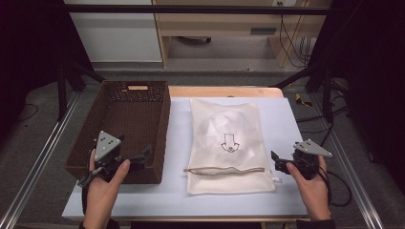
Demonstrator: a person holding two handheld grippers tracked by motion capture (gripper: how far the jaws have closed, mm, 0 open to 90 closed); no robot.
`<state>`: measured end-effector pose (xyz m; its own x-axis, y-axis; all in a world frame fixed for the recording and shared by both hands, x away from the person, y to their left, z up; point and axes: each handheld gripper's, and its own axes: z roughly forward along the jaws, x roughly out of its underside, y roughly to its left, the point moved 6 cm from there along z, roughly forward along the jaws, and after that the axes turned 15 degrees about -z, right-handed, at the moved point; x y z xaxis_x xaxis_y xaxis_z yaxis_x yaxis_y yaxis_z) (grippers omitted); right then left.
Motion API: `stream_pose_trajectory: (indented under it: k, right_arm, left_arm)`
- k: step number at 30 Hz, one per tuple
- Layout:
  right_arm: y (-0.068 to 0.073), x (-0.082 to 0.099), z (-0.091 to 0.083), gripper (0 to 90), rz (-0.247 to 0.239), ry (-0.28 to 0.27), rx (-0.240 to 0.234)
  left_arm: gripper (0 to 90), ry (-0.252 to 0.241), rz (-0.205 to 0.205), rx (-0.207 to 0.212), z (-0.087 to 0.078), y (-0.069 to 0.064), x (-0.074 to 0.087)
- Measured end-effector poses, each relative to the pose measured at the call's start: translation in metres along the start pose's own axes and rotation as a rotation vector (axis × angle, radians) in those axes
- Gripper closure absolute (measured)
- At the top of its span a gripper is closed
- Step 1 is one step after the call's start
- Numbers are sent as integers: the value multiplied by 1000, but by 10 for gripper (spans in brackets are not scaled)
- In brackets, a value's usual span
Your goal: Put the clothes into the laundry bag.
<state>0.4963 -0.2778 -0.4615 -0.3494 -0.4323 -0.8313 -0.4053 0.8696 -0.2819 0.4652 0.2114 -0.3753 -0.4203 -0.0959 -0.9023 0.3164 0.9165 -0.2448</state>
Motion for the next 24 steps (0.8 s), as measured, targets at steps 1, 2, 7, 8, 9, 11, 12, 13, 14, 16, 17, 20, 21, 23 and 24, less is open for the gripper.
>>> stream_pose_trajectory:
  k: [1, 2, 7, 8, 9, 11, 12, 13, 14, 16, 17, 20, 21, 23, 24]
  right_arm:
    - [-1, 1, 0, 55, -1, 1, 2]
    - [-1, 1, 0, 52, -4, 1, 3]
    - [-2, 3, 1, 48, -2, 6, 5]
    - [-3, 3, 1, 49, -2, 7, 6]
    - [-3, 4, 1, 49, 3, 10, 3]
    - [-4, 5, 2, 50, 0, 12, 9]
    - [-4, 5, 1, 50, 4, 14, 10]
    - [-5, 6, 1, 50, 1, 14, 10]
    - [-5, 6, 1, 51, 6, 15, 12]
    - [-7, 8, 1, 55, 10, 17, 16]
    - [-8, 8, 1, 55, 11, 19, 17]
    - [-10, 10, 0, 57, 13, 23, 21]
    - [-11, 11, 0, 56, 18, 26, 21]
    - [-12, 13, 0, 57, 21, 28, 24]
    - [-13, 13, 0, 57, 25, 30, 21]
  left_arm:
    - [50, -3, -4, -5, -1, 3, 0]
    - [50, -2, -6, -11, -2, 6, -1]
    - [50, 6, -12, -41, -5, 20, -1]
    - [50, 5, -15, -47, -5, 22, -1]
    - [51, 4, -18, -52, -6, 25, -2]
    - [51, 3, -24, -58, -8, 30, -2]
    - [51, 2, -26, -66, -9, 33, -3]
    - [51, 2, -28, -68, -9, 35, -3]
    - [51, 1, -31, -71, -10, 37, -3]
    - [51, 0, -36, -76, -10, 41, -4]
    - [51, 0, -39, -80, -11, 44, -4]
    - [51, -1, -47, -91, -13, 50, -4]
    - [51, -3, -52, -94, -13, 52, -5]
    - [51, -7, -59, -99, -15, 56, -6]
    - [51, -8, -62, -105, -16, 59, -6]
